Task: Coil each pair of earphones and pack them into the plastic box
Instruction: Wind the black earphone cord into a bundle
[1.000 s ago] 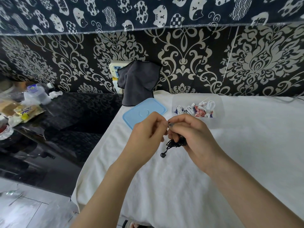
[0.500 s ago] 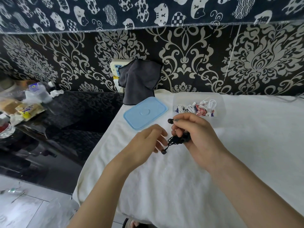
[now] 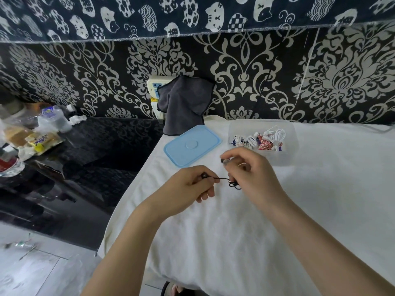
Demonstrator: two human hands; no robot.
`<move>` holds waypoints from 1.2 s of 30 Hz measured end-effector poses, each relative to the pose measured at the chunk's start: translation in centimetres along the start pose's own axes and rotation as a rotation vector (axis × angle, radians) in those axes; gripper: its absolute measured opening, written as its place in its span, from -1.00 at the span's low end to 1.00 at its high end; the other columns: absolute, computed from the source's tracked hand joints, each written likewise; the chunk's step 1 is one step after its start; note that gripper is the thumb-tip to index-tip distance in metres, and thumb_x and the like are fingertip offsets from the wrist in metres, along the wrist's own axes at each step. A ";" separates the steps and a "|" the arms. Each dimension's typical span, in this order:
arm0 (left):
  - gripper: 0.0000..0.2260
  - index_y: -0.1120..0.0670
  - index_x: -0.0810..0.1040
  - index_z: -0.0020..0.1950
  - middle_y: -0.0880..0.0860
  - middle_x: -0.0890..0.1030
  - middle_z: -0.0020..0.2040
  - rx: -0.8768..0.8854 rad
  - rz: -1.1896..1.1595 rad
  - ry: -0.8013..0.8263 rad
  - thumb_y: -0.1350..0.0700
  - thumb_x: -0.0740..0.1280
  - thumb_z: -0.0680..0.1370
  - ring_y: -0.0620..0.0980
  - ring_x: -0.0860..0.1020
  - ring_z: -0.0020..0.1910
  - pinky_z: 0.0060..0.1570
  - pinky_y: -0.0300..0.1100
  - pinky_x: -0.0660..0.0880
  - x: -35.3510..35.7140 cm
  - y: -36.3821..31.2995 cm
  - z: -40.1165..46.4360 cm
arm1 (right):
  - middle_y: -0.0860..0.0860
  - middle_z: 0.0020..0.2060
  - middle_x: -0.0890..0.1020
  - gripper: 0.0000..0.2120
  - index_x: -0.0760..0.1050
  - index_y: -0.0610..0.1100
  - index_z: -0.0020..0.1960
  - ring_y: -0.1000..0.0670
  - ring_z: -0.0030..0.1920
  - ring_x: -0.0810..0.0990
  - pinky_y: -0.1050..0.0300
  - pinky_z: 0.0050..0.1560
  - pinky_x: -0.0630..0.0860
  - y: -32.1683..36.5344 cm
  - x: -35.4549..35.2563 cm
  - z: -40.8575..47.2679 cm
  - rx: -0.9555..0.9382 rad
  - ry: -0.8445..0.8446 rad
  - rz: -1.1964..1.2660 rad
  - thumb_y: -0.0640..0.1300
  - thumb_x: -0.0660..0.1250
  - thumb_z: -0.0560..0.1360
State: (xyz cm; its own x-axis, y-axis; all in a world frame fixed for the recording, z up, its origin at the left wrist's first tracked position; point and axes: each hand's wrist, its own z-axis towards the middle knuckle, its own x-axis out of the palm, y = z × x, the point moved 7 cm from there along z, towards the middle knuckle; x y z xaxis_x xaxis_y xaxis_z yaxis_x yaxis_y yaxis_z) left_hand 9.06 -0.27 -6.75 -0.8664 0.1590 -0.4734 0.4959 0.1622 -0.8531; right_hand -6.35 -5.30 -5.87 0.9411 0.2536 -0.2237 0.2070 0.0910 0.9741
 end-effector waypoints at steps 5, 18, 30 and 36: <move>-0.85 0.06 0.62 0.01 -0.07 0.58 -0.26 0.018 0.107 -0.083 0.13 0.26 0.67 -0.13 0.49 -0.28 -0.19 -0.04 0.49 -0.7 0.5 0.2 | 0.06 -0.20 0.68 -0.90 0.67 0.07 -0.10 0.09 -0.31 0.59 0.22 -0.27 0.54 -1.1 2.3 -0.3 0.019 0.142 -0.083 -0.08 0.39 0.54; -0.89 0.05 0.55 0.00 0.04 0.60 -0.21 0.172 0.122 -0.302 0.21 0.43 0.55 -0.15 0.47 -0.30 -0.25 -0.36 0.43 -1.9 -0.3 -0.2 | 0.15 -0.47 0.56 -0.89 0.69 -0.10 -0.14 0.08 -0.37 0.50 0.19 -0.27 0.40 -2.2 4.3 0.1 0.267 0.175 0.269 -0.12 0.43 0.53; -0.76 0.00 0.45 0.16 -0.03 0.63 -0.06 -0.081 0.223 -0.360 0.25 0.32 0.55 0.02 0.58 -0.15 -0.22 -0.18 0.51 -4.2 4.2 0.4 | -0.09 -0.21 0.62 -0.96 0.66 -0.16 -0.13 0.08 -0.43 0.46 -0.02 -0.05 0.39 -3.3 3.8 0.4 0.386 0.143 0.488 -0.20 0.44 0.49; -0.79 -0.02 0.59 0.14 -0.01 0.52 -0.04 -0.197 0.401 -0.393 0.20 0.30 0.56 -0.11 0.51 -0.22 -0.31 -0.26 0.44 -4.2 8.0 1.1 | -0.11 -0.21 0.56 -0.88 0.67 -0.14 -0.19 0.07 -0.42 0.43 0.02 -0.01 0.45 -3.7 3.7 0.3 0.439 0.138 0.484 -0.25 0.42 0.51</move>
State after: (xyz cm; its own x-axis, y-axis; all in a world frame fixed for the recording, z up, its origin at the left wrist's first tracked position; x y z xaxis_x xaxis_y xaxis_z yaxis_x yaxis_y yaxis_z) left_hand 16.65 -0.73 -11.83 -0.5477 -0.1214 -0.8278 0.7578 0.3473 -0.5523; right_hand -3.56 -5.00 -10.32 0.9184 0.2904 0.2686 -0.1134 -0.4572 0.8821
